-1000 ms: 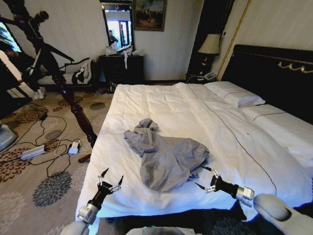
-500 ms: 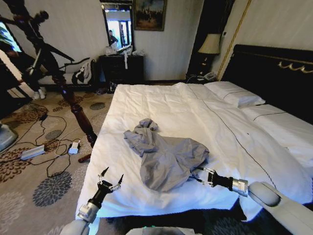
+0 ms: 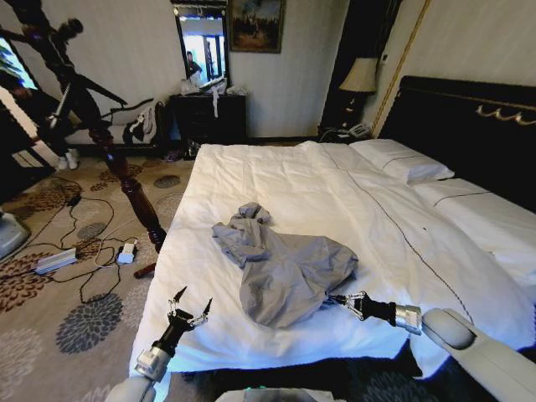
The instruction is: Pick up the clothes from the bed and hang them on the clothes hanger.
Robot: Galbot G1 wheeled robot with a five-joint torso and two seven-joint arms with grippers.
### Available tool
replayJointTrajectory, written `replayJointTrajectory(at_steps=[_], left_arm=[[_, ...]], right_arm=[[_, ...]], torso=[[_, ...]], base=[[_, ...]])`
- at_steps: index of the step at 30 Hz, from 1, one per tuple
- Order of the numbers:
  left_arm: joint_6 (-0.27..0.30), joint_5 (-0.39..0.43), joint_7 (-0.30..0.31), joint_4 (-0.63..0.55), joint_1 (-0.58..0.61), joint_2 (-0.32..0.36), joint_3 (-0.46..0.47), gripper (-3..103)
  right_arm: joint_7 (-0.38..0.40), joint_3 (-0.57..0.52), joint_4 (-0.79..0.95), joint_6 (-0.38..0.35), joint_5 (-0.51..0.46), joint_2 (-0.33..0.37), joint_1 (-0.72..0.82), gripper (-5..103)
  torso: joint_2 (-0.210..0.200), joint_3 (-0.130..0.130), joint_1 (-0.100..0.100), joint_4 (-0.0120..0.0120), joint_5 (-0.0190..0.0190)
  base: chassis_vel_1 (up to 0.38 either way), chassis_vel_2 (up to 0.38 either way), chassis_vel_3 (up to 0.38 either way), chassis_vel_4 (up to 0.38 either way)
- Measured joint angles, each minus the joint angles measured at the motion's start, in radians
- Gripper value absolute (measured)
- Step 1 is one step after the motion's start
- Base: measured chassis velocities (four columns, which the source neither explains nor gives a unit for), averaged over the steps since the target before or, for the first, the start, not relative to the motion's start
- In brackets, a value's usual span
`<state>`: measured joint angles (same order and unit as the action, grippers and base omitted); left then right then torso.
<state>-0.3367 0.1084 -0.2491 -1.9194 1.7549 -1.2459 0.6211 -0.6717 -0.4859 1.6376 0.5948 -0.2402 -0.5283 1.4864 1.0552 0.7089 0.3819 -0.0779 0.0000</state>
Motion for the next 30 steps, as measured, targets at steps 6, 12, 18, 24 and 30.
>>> replayJointTrajectory(at_steps=[6,12,18,24,30], left_arm=[[-0.001,-0.001,0.000,-0.006,0.008,-0.002,0.005,100],[-0.003,0.001,-0.001,-0.013,0.016,-0.001,0.017,100],[-0.005,0.005,-0.001,-0.017,0.019,0.004,0.020,100],[-0.011,0.006,-0.002,-0.023,0.031,0.013,0.023,100],[-0.017,0.008,-0.002,-0.012,0.031,0.023,0.029,100]], right_arm=[[-0.015,-0.010,0.038,0.003,-0.057,-0.001,0.018,0],[-0.058,-0.048,0.172,-0.005,-0.289,0.026,0.100,0],[0.007,-0.078,0.284,-0.052,-0.409,0.048,0.125,0],[-0.241,-0.121,0.132,-0.023,-0.242,0.020,0.021,13],[-0.406,-0.128,0.009,-0.018,-0.151,0.027,-0.071,35]], torso=[[0.000,0.000,0.000,0.0001,0.0000],[0.000,0.000,0.000,0.0001,-0.0002],[0.000,0.000,0.000,0.0001,-0.0005],[0.000,0.000,0.000,0.0000,0.0002],[0.000,0.000,0.000,0.0000,-0.0001]], base=[[0.000,0.000,0.000,0.000],[0.000,0.000,0.000,0.000],[0.000,0.000,0.000,0.000],[0.000,0.000,0.000,0.000],[0.000,0.000,0.000,0.000]])
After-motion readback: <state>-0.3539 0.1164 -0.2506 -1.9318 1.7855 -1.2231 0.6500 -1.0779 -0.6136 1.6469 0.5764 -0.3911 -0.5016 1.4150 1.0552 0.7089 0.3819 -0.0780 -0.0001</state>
